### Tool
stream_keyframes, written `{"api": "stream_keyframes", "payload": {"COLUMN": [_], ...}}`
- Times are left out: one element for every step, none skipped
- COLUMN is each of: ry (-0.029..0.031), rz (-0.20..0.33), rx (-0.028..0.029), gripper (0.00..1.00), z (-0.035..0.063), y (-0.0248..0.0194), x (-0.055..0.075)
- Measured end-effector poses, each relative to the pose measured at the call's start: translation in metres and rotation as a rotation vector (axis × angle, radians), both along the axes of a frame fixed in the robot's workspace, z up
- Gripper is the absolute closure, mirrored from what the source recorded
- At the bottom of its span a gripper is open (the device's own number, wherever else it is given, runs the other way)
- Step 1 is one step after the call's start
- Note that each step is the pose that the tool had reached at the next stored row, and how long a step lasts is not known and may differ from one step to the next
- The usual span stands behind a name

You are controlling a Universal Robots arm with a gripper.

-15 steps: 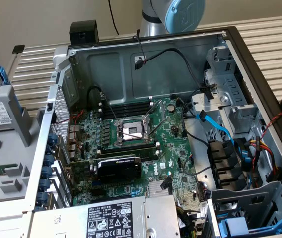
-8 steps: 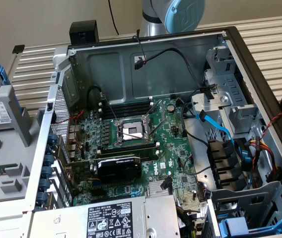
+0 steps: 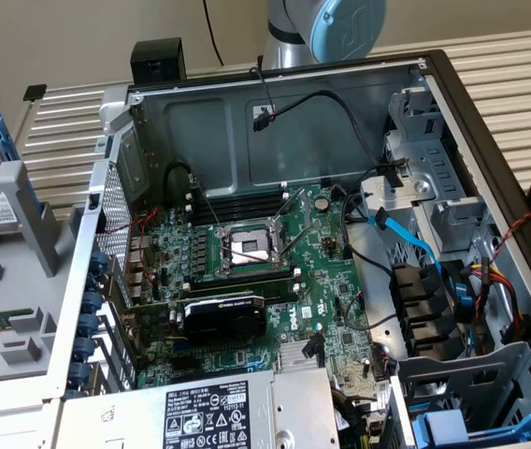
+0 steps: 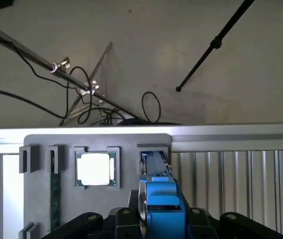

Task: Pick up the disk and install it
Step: 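Pick up the disk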

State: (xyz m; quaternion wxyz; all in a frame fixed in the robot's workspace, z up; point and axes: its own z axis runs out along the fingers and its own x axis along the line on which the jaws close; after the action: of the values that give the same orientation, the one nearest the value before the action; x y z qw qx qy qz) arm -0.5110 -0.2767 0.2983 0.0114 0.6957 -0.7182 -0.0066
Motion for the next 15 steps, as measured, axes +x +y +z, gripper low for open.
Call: {"api": "stream_keyframes", "payload": {"ry": [-0.0011, -0.0026, -0.0038, -0.0048, -0.0060, -0.0069, -0.0081, -0.0092, -0.0106, -0.0117, -0.0126, -0.0136, -0.0144, -0.0148, -0.0152], "rz": [0.000, 0.000, 0.000, 0.000, 0.000, 0.000, 0.000, 0.000, 0.000, 0.000, 0.000, 0.000, 0.000, 0.000, 0.000], "rx": [-0.0001, -0.0002, -0.0003, -0.0006, -0.0009, -0.0014, -0.0017, -0.0021, -0.0024, -0.0028, -0.0032, -0.0035, -0.0037, -0.0039, -0.0039], "gripper": [0.63, 0.63, 0.63, 0.63, 0.63, 0.63, 0.63, 0.63, 0.63, 0.63, 0.63, 0.63, 0.63, 0.63, 0.63], "z": [0.0027, 0.0054, 0.0082, 0.0114, 0.0147, 0.0180, 0.0214, 0.0247, 0.0279, 0.0314, 0.0352, 0.0389, 0.0431, 0.0474, 0.0519], "y": [0.0000, 0.0000, 0.0001, 0.0001, 0.0002, 0.0004, 0.0005, 0.0006, 0.0007, 0.0009, 0.0011, 0.0012, 0.0014, 0.0015, 0.0016], "x": [0.000, 0.000, 0.000, 0.000, 0.000, 0.000, 0.000, 0.000, 0.000, 0.000, 0.000, 0.000, 0.000, 0.000, 0.000]}}
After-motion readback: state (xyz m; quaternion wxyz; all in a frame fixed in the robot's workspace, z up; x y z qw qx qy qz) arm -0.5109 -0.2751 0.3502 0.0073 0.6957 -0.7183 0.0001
